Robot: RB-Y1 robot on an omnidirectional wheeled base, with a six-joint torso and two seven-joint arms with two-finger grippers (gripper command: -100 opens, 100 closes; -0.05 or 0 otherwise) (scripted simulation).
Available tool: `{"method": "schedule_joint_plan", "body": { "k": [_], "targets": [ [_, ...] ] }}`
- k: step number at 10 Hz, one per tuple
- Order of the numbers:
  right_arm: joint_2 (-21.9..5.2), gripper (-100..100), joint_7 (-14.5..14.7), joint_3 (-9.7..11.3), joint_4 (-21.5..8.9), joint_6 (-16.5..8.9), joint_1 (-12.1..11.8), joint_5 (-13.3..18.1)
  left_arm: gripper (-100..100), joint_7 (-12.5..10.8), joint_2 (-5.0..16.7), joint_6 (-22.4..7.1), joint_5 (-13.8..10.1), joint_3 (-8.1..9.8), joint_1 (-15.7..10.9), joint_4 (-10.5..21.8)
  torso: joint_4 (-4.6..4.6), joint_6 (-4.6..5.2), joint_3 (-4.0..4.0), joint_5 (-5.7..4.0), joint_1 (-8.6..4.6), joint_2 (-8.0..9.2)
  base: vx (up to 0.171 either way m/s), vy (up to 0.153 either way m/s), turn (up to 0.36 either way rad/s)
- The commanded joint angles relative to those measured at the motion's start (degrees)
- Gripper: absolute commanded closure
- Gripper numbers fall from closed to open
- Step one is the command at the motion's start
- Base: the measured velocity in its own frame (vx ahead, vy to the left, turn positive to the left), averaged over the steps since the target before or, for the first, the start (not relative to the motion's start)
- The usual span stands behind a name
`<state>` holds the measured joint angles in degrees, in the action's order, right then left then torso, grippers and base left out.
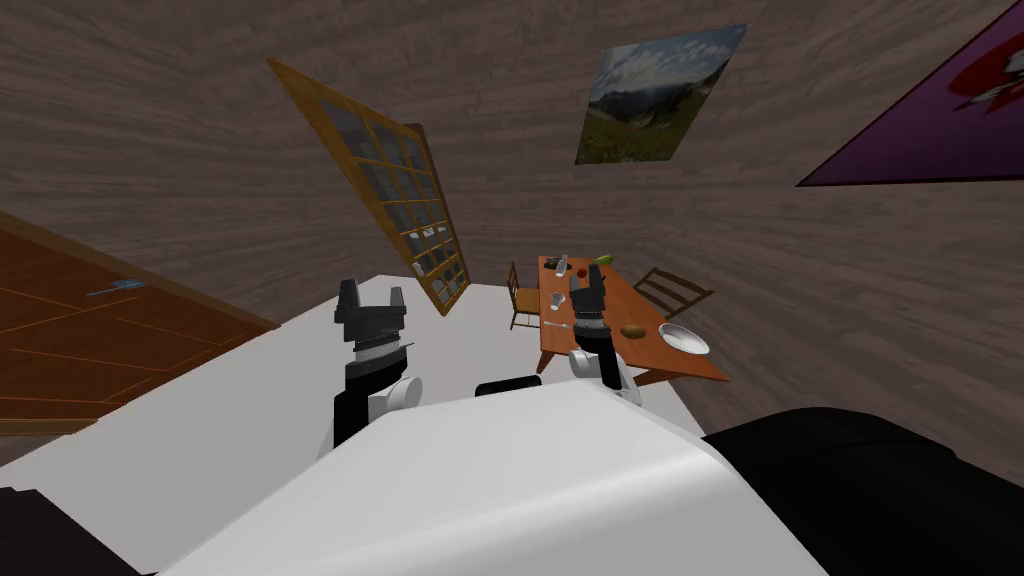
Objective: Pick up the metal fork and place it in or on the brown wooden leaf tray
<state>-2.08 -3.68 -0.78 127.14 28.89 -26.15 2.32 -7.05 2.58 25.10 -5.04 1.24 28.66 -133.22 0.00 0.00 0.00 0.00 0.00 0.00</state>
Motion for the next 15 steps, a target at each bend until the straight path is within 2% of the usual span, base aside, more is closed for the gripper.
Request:
{"method": "schedule_joint_plan", "body": {
  "k": [1,5,13,14,15],
  "targets": [
    [-1.6,-100,0.3,0.4,-0.5,-0.2,-0.2,0.4,0,0.0,0.0,0.0,0.0,0.00,0.0,0.0,0.00,0.00,0.00,0.00,0.00,0.00,0.004,0.019,0.055],
    [-7.3,-100,1.6,2.3,-3.5,-1.1,-1.4,2.6,0,0.0,0.0,0.0,0.0,-0.01,0.0,0.0,-0.01,-0.02,-0.03,0.05,0.24,-0.06,0.016,0.063,0.104],
    [-22.4,-100,6.6,8.9,-13.8,-3.9,-6.4,10.2,0,0.0,0.0,0.0,0.0,-0.01,0.0,0.0,-0.03,-0.01,-0.06,0.15,0.64,-0.10,0.036,0.156,0.200],
    [-23.1,-100,6.6,8.9,-13.8,-3.9,-6.4,10.2,0,0.0,0.0,0.0,0.0,-0.02,0.0,0.0,-0.03,-0.02,-0.08,0.15,0.67,-0.14,0.058,0.113,0.083],
    [-25.0,-100,7.4,9.9,-15.3,-4.4,-7.1,11.3,0,0.0,0.0,0.0,0.0,-0.01,0.0,0.0,-0.03,0.02,-0.08,0.13,0.48,-0.13,0.046,0.092,0.137]
  ]
}}
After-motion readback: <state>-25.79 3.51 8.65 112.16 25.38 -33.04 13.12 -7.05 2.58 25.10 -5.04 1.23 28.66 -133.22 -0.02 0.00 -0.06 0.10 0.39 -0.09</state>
